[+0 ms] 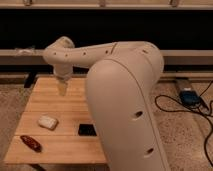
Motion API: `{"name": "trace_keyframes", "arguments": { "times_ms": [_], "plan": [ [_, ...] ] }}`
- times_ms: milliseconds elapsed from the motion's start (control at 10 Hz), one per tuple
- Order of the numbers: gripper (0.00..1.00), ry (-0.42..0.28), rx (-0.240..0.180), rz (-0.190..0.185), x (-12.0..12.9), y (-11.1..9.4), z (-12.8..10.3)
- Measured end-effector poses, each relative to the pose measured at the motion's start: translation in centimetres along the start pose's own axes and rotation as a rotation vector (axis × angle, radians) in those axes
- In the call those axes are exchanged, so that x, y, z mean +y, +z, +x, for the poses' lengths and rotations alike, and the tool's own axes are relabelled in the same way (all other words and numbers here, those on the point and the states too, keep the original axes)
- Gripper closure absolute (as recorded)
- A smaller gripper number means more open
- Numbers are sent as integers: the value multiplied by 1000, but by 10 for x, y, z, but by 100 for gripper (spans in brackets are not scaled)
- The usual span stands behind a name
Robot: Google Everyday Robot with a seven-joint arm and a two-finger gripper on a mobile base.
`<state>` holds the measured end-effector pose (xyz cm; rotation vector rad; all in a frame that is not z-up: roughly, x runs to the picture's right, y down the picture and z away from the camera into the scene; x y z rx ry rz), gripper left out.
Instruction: Move the arm in a circular motion
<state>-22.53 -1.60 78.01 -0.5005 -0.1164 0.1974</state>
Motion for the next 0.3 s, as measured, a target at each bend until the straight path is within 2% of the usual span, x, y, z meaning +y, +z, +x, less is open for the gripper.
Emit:
{"name": "trace_keyframes", "arguments": {
  "times_ms": [100,300],
  "plan": [
    [20,-58,-15,-11,20,-3,-9],
    [20,-95,-25,-19,32,-6,-14]
  ]
}}
